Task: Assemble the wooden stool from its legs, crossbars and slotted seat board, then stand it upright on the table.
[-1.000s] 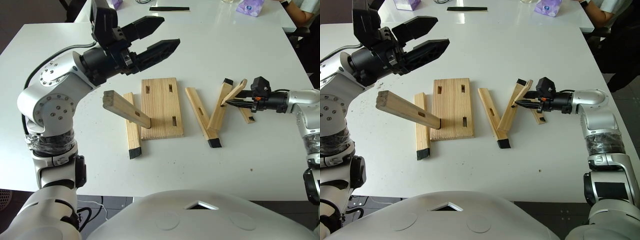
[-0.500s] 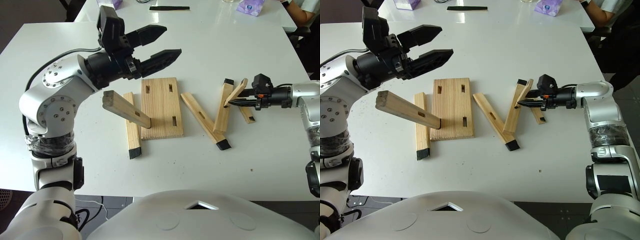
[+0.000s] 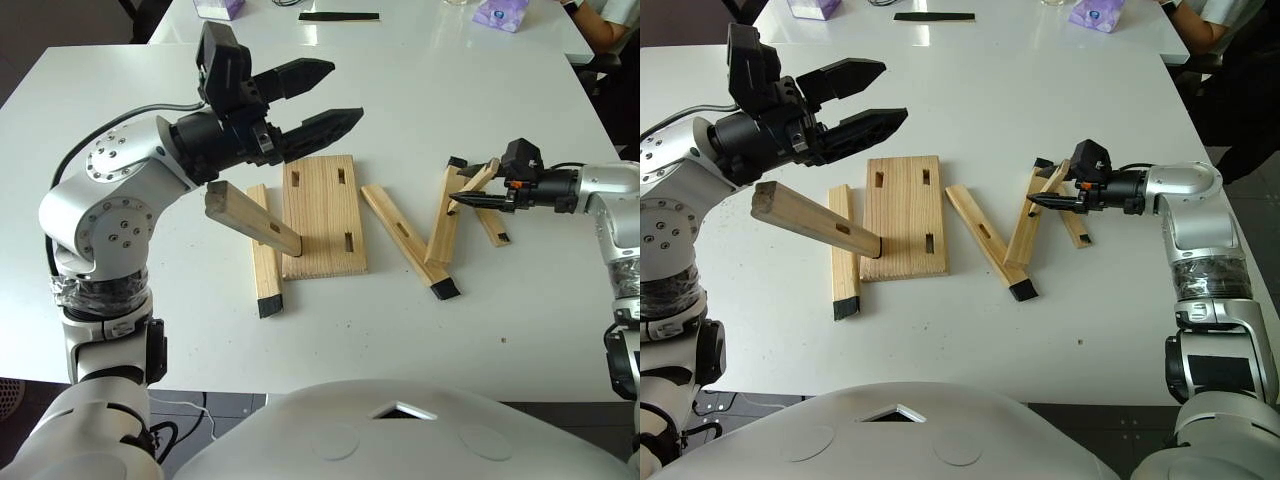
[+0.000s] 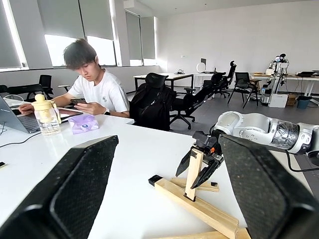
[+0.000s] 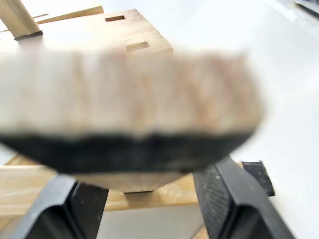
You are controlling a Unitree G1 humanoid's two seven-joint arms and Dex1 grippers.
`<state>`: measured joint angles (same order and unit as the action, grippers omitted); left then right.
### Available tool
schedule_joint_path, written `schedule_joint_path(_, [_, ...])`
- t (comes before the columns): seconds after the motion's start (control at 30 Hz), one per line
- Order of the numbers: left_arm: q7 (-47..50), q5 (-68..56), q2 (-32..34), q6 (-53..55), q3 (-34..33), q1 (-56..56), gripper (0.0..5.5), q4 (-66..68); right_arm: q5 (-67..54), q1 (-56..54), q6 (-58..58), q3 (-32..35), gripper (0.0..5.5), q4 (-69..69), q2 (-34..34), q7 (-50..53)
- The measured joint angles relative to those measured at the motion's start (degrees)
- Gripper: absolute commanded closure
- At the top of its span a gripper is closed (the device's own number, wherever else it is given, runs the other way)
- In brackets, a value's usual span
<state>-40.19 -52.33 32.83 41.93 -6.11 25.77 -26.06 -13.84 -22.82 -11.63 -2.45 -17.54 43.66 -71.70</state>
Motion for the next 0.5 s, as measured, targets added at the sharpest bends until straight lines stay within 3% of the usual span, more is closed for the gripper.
schedule_joint_path(0.5, [0.5,-2.5,0.0,0.0,-1.0,-1.6,1.73,-2.0,-12.0,4.6,-10.4,11.3,2.98,14.4,1.9,2.8])
